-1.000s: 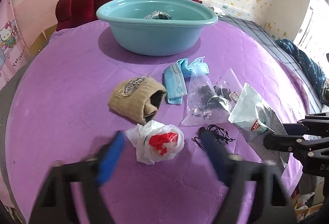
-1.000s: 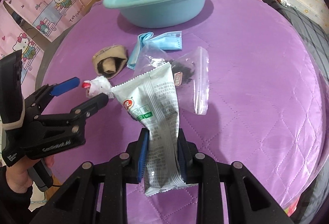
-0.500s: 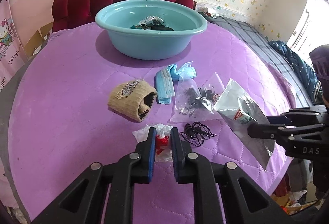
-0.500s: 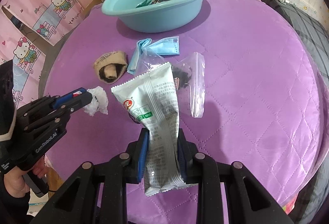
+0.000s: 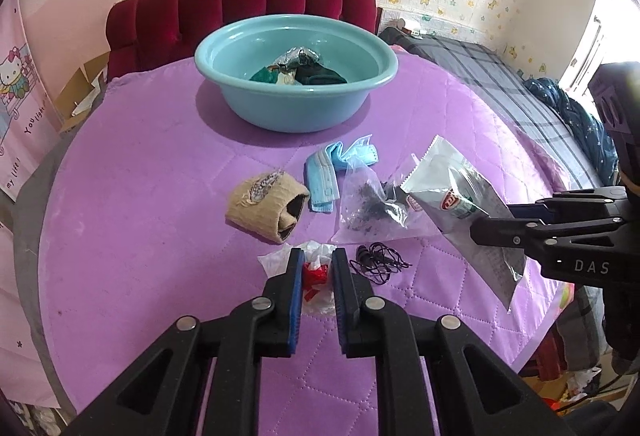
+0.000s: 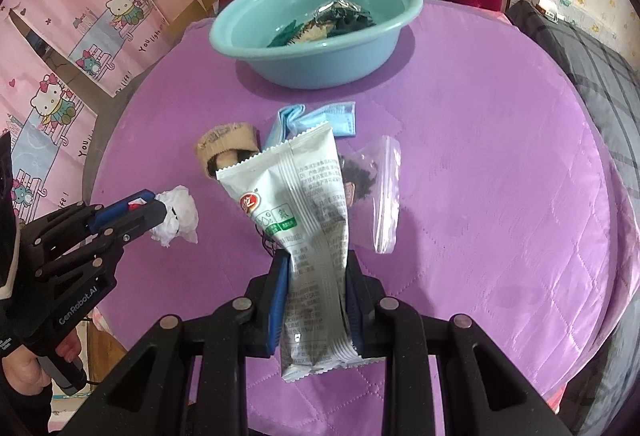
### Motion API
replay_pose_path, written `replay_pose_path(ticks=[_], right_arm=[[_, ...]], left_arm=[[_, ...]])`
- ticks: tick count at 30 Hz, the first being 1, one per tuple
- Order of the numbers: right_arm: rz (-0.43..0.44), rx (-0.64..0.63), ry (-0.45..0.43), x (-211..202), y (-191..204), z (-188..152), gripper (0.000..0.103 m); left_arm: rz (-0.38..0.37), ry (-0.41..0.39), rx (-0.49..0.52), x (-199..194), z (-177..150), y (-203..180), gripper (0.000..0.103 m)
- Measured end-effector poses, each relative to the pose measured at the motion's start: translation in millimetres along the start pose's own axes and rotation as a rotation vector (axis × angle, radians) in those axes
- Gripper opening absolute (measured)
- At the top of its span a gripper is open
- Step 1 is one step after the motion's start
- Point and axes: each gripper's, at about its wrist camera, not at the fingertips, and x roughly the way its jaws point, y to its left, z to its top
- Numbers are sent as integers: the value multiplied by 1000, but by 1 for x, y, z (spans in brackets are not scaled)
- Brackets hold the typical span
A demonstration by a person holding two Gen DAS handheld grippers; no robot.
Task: Organize soft objects
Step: 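Carry the pouch and tissue into the teal basin and open both tools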
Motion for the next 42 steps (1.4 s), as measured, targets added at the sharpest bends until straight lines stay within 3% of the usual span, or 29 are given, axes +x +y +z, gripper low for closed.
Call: replay_pose_path(ticks=[22,42], right_arm=[[-34,3,-111,-44,3,50,28],[-31,3,-176,-40,1,129,28]], left_arm=[[24,-81,64,-30,59,-9,15],[40,-123,114,-6,128,3,15]])
